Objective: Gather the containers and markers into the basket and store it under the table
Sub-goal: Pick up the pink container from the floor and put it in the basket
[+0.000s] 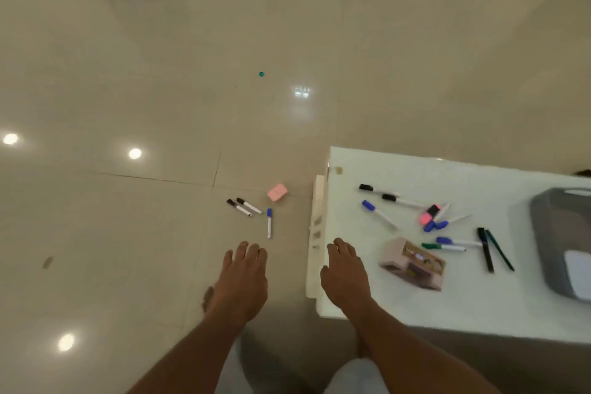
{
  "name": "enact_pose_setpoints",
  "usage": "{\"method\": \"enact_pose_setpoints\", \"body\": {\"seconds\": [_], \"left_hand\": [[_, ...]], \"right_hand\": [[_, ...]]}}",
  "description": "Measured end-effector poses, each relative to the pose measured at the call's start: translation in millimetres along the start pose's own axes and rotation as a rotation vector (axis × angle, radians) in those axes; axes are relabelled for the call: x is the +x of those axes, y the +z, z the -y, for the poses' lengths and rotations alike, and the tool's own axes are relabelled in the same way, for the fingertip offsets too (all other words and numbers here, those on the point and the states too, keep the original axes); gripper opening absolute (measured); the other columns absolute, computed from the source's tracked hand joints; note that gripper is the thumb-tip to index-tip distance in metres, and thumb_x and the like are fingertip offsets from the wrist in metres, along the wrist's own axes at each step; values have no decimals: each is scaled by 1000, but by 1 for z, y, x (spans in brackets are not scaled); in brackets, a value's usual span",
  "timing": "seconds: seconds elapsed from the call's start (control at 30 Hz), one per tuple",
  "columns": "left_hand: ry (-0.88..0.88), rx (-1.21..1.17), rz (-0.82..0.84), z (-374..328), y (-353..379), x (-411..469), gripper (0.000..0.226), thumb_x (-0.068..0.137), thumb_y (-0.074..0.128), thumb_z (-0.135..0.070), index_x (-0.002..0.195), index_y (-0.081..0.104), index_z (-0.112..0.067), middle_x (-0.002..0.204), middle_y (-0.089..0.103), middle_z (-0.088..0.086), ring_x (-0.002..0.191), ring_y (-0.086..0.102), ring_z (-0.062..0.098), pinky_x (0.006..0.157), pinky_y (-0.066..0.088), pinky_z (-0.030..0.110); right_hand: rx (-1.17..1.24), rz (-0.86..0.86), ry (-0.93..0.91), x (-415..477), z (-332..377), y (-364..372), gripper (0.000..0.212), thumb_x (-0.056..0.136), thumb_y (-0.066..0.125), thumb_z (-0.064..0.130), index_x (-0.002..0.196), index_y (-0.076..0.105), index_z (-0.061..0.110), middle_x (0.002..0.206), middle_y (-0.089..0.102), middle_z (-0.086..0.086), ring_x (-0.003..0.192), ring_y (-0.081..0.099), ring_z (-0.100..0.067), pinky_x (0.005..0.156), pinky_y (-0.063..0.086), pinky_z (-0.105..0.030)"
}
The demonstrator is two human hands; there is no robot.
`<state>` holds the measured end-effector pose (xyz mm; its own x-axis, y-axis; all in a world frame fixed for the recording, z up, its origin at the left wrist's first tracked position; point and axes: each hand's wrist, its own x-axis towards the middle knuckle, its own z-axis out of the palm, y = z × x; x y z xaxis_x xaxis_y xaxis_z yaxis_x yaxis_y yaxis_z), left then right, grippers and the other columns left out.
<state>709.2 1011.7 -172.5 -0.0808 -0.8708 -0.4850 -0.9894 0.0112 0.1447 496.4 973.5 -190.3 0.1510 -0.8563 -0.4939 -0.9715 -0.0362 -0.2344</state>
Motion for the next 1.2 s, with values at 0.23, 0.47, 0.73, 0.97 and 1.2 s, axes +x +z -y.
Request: {"method": "enact_pose_setpoints", "body": {"seconds": [0.23,0.47,0.73,0.97,1.2], "left_hand": [[175,131,1,118,-64,52,37,80,45,-14,116,54,-12,121,55,5,124,45,28,101,38,45],[396,267,-21,153,-129,151,37,82,43,-12,118,52,-13,117,55,2,118,46,26,100,38,43],[589,355,79,159,-187,257,36,81,46,-16,117,53,-14,120,55,1,119,46,26,100,39,41],[891,516,189,121,-216,333,36,79,41,-19,115,47,-21,119,51,-2,113,47,22,93,40,35],[1401,723,273,59,-240,428,48,83,43,-19,131,43,-15,133,48,1,126,41,23,99,39,36]], "right_hand": [[245,-73,314,24,106,9,42,91,51,22,132,47,13,140,46,-2,130,43,-20,103,44,-33],[444,-201,549,88,159,-4,39,90,54,21,127,51,11,135,49,-6,125,46,-22,99,44,-32],[719,-186,818,176,191,-30,35,88,57,25,121,51,12,125,51,-2,118,47,-20,91,45,-30],[996,-319,1129,216,189,-61,35,89,55,17,124,51,12,129,51,-1,120,46,-19,83,42,-26],[1327,-569,1602,238,211,-85,50,90,58,21,137,45,9,142,46,-8,128,47,-23,107,41,-35]]}}
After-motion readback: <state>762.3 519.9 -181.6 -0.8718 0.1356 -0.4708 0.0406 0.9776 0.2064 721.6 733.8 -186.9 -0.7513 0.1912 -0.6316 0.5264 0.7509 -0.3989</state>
